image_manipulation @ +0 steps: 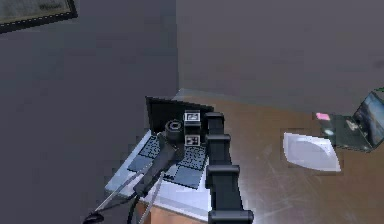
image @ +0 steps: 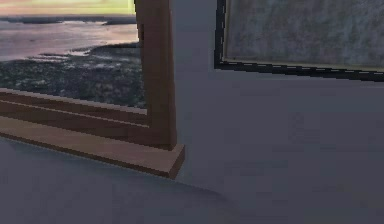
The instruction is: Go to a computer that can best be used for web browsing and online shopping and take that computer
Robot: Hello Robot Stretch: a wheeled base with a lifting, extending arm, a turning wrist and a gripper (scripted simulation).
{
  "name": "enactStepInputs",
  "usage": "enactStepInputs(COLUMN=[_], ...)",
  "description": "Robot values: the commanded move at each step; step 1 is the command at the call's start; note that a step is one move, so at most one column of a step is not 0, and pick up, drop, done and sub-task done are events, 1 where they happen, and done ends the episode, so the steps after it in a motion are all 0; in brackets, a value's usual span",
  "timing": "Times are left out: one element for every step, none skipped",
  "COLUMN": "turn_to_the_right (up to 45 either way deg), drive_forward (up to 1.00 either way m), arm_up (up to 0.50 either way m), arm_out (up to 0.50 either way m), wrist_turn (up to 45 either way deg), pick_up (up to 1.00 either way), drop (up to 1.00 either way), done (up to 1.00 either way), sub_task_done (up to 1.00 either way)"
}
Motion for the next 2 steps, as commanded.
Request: enactStepInputs(turn_to_the_right=[0.0, 0.0], drive_forward=[0.0, 0.0], arm_up=[0.0, 0.0], arm_out=[0.0, 0.0], wrist_turn=[45.0, 45.0], pick_up=[0.0, 0.0], drop=[0.0, 0.0], done=[0.0, 0.0], sub_task_done=[0.0, 0.0])
